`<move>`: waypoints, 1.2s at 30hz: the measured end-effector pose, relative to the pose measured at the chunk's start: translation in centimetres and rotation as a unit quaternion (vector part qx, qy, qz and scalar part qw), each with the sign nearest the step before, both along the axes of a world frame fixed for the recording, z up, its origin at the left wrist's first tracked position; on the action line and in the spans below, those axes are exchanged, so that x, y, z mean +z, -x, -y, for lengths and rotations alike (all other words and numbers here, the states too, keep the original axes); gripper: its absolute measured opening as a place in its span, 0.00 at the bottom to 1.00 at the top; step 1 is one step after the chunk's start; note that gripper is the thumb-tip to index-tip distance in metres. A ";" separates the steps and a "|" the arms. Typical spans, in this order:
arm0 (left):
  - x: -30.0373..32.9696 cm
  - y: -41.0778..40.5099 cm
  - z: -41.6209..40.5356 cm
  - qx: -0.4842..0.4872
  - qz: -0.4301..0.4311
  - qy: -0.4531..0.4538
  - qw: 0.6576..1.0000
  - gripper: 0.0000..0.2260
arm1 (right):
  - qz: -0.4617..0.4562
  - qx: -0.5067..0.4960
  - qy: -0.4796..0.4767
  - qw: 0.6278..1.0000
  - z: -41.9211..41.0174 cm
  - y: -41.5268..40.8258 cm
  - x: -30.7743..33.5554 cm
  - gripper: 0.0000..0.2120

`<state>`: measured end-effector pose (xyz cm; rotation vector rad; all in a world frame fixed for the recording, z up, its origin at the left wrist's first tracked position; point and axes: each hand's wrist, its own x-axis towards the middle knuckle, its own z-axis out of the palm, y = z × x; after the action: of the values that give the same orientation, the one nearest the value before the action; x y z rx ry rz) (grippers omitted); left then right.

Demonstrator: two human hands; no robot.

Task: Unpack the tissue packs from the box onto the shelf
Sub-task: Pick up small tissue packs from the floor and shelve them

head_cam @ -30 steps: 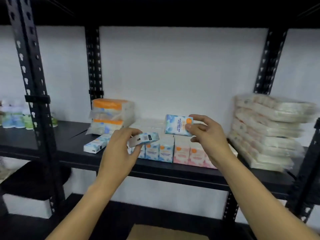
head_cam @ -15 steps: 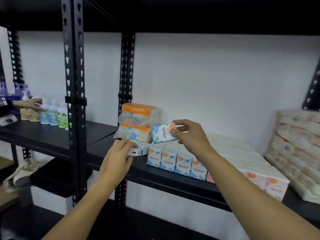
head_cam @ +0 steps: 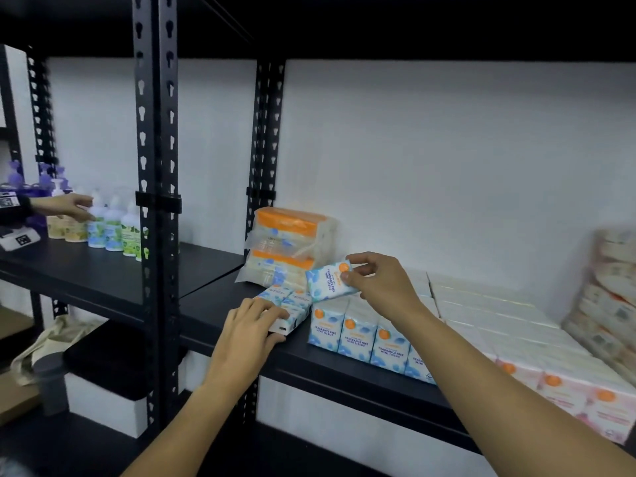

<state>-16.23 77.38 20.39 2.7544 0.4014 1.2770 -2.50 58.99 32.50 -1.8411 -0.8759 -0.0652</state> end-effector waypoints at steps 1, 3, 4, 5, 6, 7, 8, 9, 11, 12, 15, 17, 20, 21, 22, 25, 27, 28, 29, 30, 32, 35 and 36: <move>-0.2 0.0 -0.1 -0.005 0.005 0.003 1.000 0.17 | 0.000 0.001 0.001 1.000 -0.2 -0.1 0.0 0.13; -0.4 0.2 -0.2 -0.016 0.016 0.007 1.000 0.16 | 0.002 0.002 0.002 1.000 -0.6 -0.4 -0.1 0.14; -0.5 0.3 -0.3 -0.021 0.020 0.012 1.000 0.15 | 0.003 0.003 0.003 1.000 -0.9 -0.5 -0.1 0.14; -0.5 0.3 -0.3 -0.023 0.024 0.023 0.999 0.16 | 0.004 0.004 0.004 1.000 -1.1 -0.7 -0.1 0.14; -0.4 0.4 -0.4 -0.022 0.028 0.038 0.999 0.17 | 0.005 0.006 0.005 1.000 -1.4 -0.8 -0.1 0.14; -0.4 0.4 -0.5 -0.020 0.033 0.056 0.998 0.19 | 0.004 0.008 0.008 1.000 -1.7 -0.9 0.0 0.14; -0.3 0.4 -0.6 -0.016 0.036 0.073 0.997 0.22 | 0.001 0.009 0.010 1.000 -2.0 -1.1 0.0 0.14; -0.2 0.3 -0.7 -0.010 0.037 0.088 0.995 0.25 | -0.002 0.009 0.012 1.000 -2.4 -1.3 0.1 0.14; -0.2 0.1 -1.1 0.009 0.030 0.124 0.992 0.33 | -0.005 0.010 0.014 1.000 -3.2 -1.5 0.3 0.12; -0.3 0.0 -1.2 0.016 0.025 0.151 0.988 0.37 | -0.006 0.012 0.014 1.000 -3.6 -1.7 0.4 0.11; -0.7 -0.3 -1.3 0.019 0.026 0.214 0.976 0.41 | -0.007 0.025 0.032 0.999 -5.2 -2.0 0.9 0.08; -0.9 -0.5 -1.2 0.012 0.045 0.232 0.972 0.40 | -0.011 0.045 0.056 0.997 -6.3 -2.1 1.2 0.08; -0.8 -0.9 -1.2 0.005 0.077 0.254 0.964 0.40 | -0.016 0.080 0.112 0.990 -8.3 -2.6 1.3 0.09; -0.8 -0.9 -1.3 0.004 0.080 0.259 0.962 0.41 | -0.013 0.089 0.135 0.987 -9.0 -2.7 1.3 0.09; -0.8 -1.0 -1.3 0.004 0.082 0.265 0.961 0.41 | -0.011 0.095 0.157 0.983 -9.6 -2.9 1.3 0.09; -1.1 -1.0 -1.5 0.005 0.083 0.275 0.958 0.43 | -0.004 0.108 0.213 0.971 -11.1 -3.6 1.0 0.09; -1.3 -1.1 -1.6 0.004 0.078 0.274 0.959 0.43 | -0.006 0.116 0.239 0.964 -11.9 -3.9 0.8 0.09; -1.5 -1.2 -1.6 0.004 0.076 0.275 0.958 0.43 | -0.007 0.119 0.248 0.961 -12.3 -4.0 0.7 0.09; -1.5 -1.2 -1.6 0.003 0.077 0.275 0.958 0.43 | -0.002 0.120 0.257 0.959 -12.7 -4.1 0.6 0.09; -1.6 -1.2 -1.6 0.003 0.079 0.276 0.958 0.43 | 0.006 0.120 0.264 0.957 -13.0 -4.1 0.5 0.09; -1.5 -1.2 -1.6 0.006 0.082 0.278 0.957 0.43 | 0.019 0.117 0.274 0.954 -13.6 -4.2 0.2 0.09; -1.4 -1.1 -1.5 0.008 0.075 0.282 0.956 0.43 | 0.066 0.108 0.302 0.945 -14.1 -4.0 -0.1 0.09; -1.4 -1.1 -1.5 0.006 0.073 0.284 0.956 0.43 | 0.087 0.106 0.309 0.941 -14.2 -3.9 -0.2 0.09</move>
<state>-15.18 78.92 18.97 2.1679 0.6539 1.1329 1.43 73.19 32.28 -2.3288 -1.3230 0.2085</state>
